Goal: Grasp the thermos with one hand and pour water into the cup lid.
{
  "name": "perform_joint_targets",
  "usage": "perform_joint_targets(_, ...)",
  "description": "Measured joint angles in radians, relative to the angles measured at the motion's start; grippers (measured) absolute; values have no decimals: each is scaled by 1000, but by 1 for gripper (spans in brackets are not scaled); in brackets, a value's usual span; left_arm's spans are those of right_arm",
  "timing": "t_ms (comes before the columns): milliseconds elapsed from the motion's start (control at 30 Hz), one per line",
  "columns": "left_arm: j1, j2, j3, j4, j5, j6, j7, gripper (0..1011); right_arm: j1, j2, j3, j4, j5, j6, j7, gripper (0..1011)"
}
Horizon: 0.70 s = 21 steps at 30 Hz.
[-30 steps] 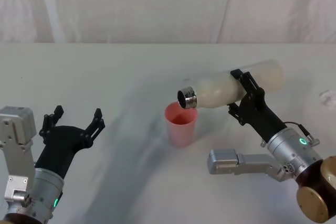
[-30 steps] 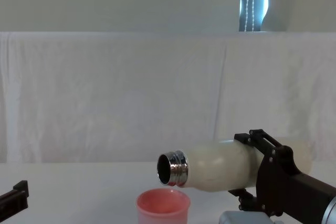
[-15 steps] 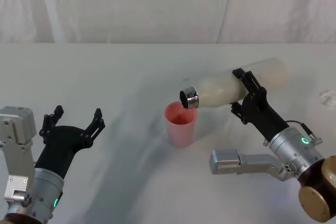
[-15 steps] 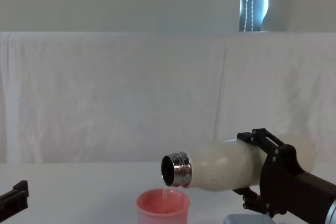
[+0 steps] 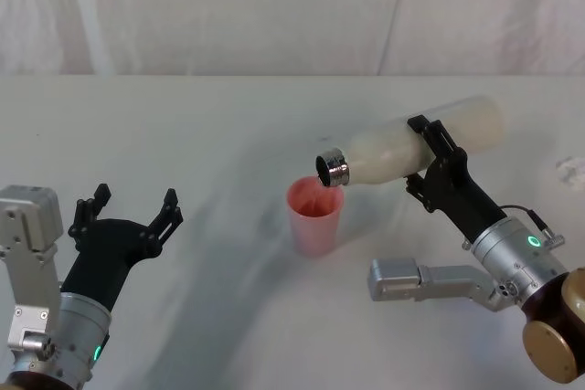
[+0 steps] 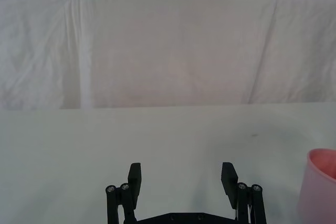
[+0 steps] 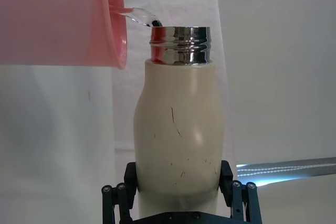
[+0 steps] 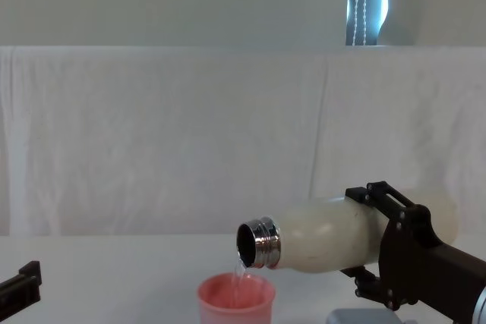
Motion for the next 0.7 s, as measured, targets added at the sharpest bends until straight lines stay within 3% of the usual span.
perform_joint_targets(700, 0, 0, 0, 0, 0, 0, 0, 1001, 10, 1, 1, 7, 3, -1, -2, 957)
